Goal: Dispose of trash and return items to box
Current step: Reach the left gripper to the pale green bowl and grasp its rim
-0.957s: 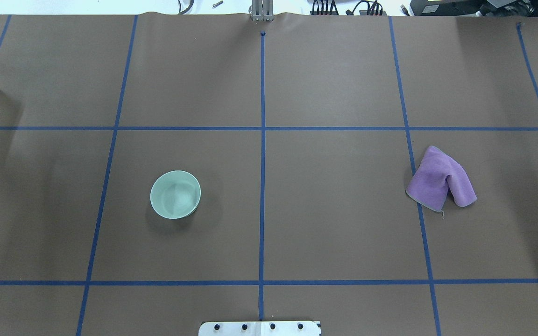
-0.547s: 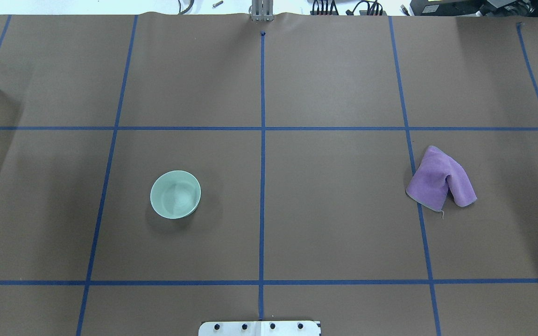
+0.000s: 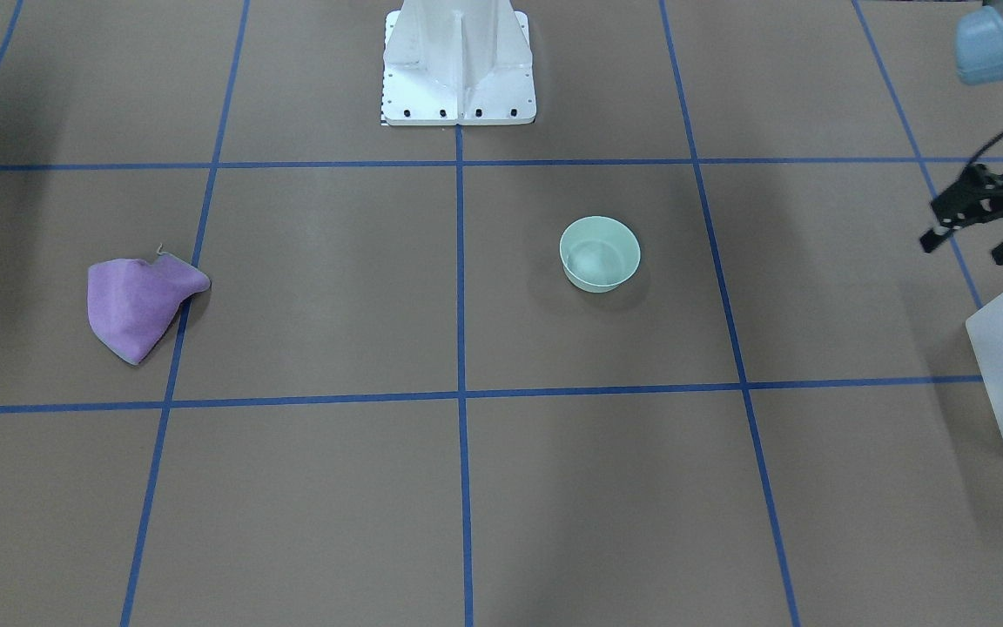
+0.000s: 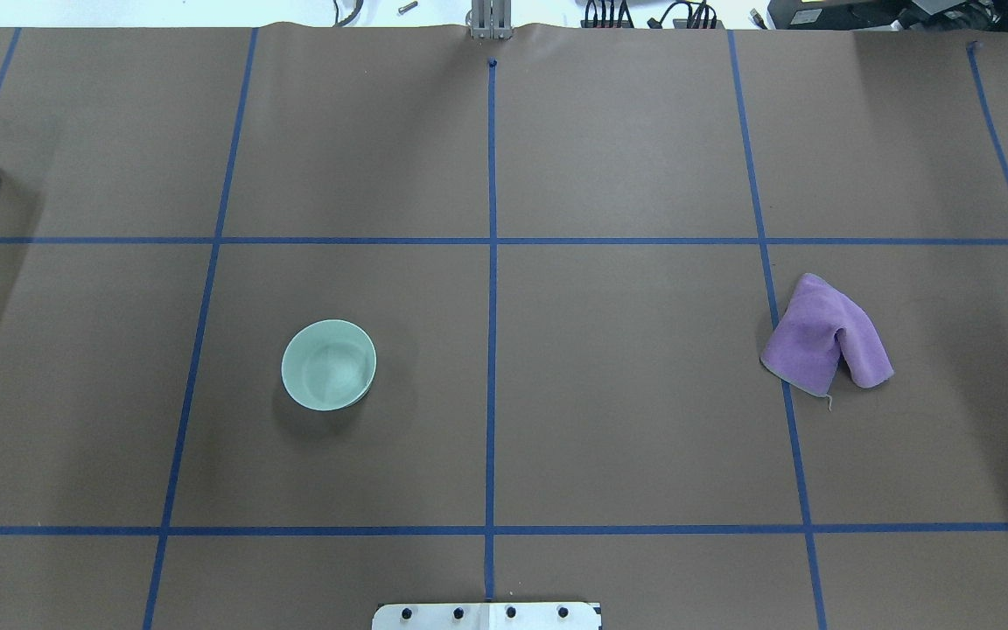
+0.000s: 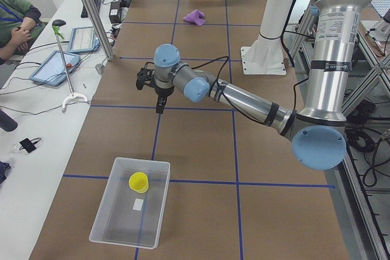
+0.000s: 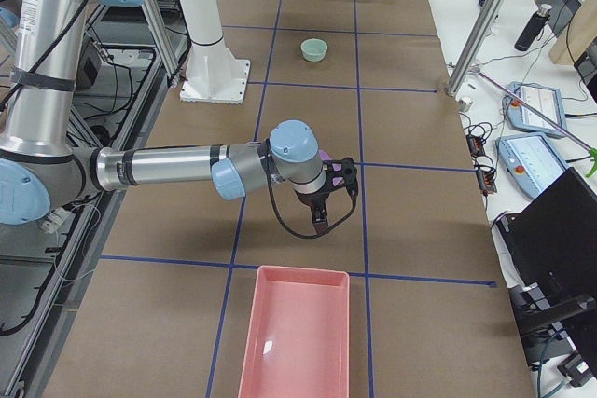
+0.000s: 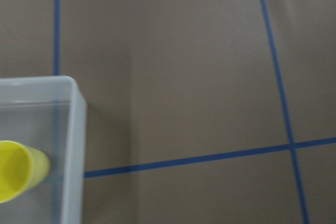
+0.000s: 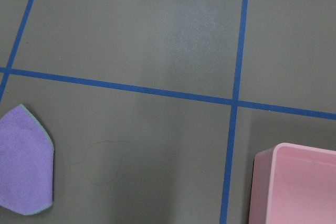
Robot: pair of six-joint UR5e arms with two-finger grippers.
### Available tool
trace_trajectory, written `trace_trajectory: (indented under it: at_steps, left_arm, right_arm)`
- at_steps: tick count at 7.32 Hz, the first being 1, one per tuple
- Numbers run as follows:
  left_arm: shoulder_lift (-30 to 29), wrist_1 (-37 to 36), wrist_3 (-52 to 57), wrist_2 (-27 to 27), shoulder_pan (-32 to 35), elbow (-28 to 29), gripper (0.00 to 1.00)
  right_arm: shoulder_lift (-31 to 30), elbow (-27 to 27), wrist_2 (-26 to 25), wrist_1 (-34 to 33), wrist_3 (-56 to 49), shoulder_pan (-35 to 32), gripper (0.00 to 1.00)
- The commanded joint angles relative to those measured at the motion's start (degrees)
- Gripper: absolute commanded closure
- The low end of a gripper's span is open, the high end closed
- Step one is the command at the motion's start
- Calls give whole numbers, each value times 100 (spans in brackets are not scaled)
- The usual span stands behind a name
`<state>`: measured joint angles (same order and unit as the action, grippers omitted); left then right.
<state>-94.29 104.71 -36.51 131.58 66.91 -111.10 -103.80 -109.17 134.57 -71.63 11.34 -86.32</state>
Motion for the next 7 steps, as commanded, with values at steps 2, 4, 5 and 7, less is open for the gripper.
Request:
trace_trajectory:
  at_steps: [2, 4, 5, 7]
  left_arm:
    - [-816, 5, -2469, -1963, -2825, -221, 1]
    - [-1345, 23, -2721, -2339, -3280, 420, 2]
    - [-1347, 197, -2722, -2339, -3316, 570, 9]
    - [-1347, 470, -2722, -2348, -3439, 800, 27]
  right_arm:
    - [0, 1, -1, 0, 0, 1, 0]
    - [0, 10, -1, 0, 0, 1, 0]
    - [0, 10, -10, 0, 0, 1, 0]
    - [0, 10, -10, 0, 0, 1, 0]
